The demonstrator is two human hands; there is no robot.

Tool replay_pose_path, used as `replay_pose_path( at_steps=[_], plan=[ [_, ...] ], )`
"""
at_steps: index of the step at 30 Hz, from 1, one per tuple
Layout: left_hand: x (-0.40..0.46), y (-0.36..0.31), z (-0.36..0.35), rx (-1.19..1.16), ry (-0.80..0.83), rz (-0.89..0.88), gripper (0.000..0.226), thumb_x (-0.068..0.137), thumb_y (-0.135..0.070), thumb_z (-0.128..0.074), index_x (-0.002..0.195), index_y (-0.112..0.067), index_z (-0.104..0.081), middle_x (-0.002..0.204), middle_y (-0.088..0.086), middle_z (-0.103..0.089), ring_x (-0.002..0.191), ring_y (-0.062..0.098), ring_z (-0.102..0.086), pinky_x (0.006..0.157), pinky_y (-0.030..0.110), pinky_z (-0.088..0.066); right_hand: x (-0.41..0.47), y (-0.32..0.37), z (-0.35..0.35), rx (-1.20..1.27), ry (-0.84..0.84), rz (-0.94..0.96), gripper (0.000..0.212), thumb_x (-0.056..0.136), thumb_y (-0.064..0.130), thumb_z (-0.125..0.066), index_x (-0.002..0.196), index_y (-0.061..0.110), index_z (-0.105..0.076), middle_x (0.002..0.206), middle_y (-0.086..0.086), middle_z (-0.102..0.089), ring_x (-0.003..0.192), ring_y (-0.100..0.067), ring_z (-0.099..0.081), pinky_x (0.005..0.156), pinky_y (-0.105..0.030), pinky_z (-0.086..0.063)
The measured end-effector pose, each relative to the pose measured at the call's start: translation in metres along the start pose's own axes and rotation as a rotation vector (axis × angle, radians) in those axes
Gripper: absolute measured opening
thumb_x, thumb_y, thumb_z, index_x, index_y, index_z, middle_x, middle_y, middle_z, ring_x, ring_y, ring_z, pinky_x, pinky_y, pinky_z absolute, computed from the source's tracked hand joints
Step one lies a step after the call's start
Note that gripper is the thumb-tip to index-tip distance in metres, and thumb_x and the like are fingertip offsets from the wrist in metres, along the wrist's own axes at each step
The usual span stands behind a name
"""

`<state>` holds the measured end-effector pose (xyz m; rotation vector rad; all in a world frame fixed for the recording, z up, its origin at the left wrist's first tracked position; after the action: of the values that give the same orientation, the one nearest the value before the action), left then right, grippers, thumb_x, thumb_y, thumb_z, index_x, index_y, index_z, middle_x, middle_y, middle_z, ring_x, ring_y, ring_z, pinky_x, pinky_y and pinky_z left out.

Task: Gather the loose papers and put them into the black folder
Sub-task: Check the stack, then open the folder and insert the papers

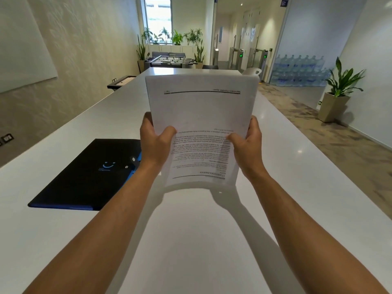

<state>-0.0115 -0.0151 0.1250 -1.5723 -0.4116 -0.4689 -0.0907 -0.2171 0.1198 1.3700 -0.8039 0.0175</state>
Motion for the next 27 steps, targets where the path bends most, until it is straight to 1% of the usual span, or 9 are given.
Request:
replay_pose_path(
  at_steps=[2,5,8,10,15,19,22,24,27],
  plan=[
    [-0.002,0.003,0.001,0.015,0.003,-0.001,0.04,0.074,-0.016,-0.065,0.107,-0.025,-0.045,0.096,-0.006,-0.059,0.082,0.009,-0.065,0.063,0.021,-0.056,-0.003,-0.004,0.003,-0.041,0.009,-0.01,0.047,0.078,0.008,-0.067,0.109,0.036,-0.045,0.104,0.007,-0.062,0.092,-0.006,-0.066,0.062,-0.016,-0.056],
    [-0.016,0.021,0.002,0.038,0.016,0.098,0.042,0.071,-0.02,-0.063,0.109,-0.021,-0.046,0.096,-0.006,-0.061,0.085,0.015,-0.065,0.061,0.019,-0.053,-0.017,-0.022,0.008,-0.065,0.045,-0.088,0.046,0.076,0.004,-0.065,0.106,0.033,-0.045,0.104,0.007,-0.062,0.092,-0.008,-0.067,0.069,-0.023,-0.06],
    [-0.025,0.034,0.0,0.026,0.015,0.175,0.041,0.072,-0.021,-0.063,0.111,-0.017,-0.052,0.096,0.0,-0.065,0.085,0.022,-0.066,0.062,0.024,-0.055,-0.025,-0.031,0.002,-0.046,0.042,-0.105,0.042,0.076,0.001,-0.059,0.101,0.033,-0.049,0.102,0.006,-0.064,0.091,-0.003,-0.066,0.065,-0.019,-0.057],
    [-0.022,0.033,-0.002,0.018,-0.011,0.185,0.041,0.072,-0.021,-0.064,0.112,-0.015,-0.054,0.096,0.0,-0.066,0.085,0.021,-0.067,0.059,0.021,-0.055,-0.023,-0.029,-0.003,-0.046,0.03,-0.106,0.041,0.078,0.0,-0.057,0.101,0.033,-0.05,0.101,0.006,-0.064,0.092,-0.003,-0.066,0.063,-0.018,-0.056],
    [-0.009,0.021,-0.002,-0.008,-0.062,0.14,0.031,0.074,-0.022,-0.064,0.1,-0.03,-0.052,0.092,-0.008,-0.064,0.081,0.007,-0.067,0.057,0.014,-0.052,-0.012,-0.021,-0.004,-0.033,-0.016,-0.055,0.037,0.08,0.006,-0.059,0.102,0.034,-0.049,0.094,0.016,-0.064,0.091,-0.008,-0.067,0.061,-0.02,-0.057],
    [-0.019,0.035,0.002,-0.028,-0.042,0.225,0.043,0.074,-0.02,-0.065,0.11,-0.027,-0.043,0.101,-0.008,-0.061,0.086,0.014,-0.066,0.056,0.015,-0.052,-0.022,-0.038,0.004,-0.126,0.013,-0.119,0.039,0.077,0.008,-0.066,0.104,0.03,-0.048,0.102,0.008,-0.064,0.089,-0.007,-0.067,0.068,-0.023,-0.06],
    [-0.021,0.045,0.007,0.019,0.019,0.288,0.042,0.07,-0.025,-0.067,0.11,-0.022,-0.053,0.098,-0.007,-0.067,0.085,0.017,-0.067,0.061,0.024,-0.053,-0.03,-0.054,0.011,-0.152,0.049,-0.168,0.032,0.08,0.002,-0.064,0.101,0.024,-0.051,0.104,0.006,-0.066,0.094,-0.01,-0.067,0.078,-0.031,-0.061],
    [-0.017,0.045,0.007,0.046,0.078,0.285,0.034,0.07,-0.025,-0.067,0.104,-0.024,-0.062,0.09,-0.011,-0.071,0.081,0.014,-0.069,0.061,0.024,-0.053,-0.029,-0.054,0.009,-0.134,0.06,-0.181,0.035,0.08,0.004,-0.06,0.102,0.031,-0.052,0.107,0.008,-0.066,0.097,-0.008,-0.066,0.076,-0.028,-0.06],
    [-0.012,0.045,0.004,0.002,0.147,0.285,0.025,0.076,-0.019,-0.07,0.099,-0.027,-0.065,0.087,-0.015,-0.073,0.083,0.011,-0.07,0.061,0.022,-0.055,-0.027,-0.053,0.002,-0.092,0.075,-0.199,0.04,0.079,0.01,-0.056,0.106,0.039,-0.052,0.112,0.006,-0.065,0.101,-0.012,-0.065,0.072,-0.026,-0.058]
  ],
)
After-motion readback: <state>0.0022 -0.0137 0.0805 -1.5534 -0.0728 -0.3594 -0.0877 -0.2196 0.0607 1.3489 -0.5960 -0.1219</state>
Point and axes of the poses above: each hand's wrist, its own x-axis towards the middle knuckle, its own z-axis out of the back of the hand, y = z × x, the point moved 1 cm from there along x, towards the middle knuckle
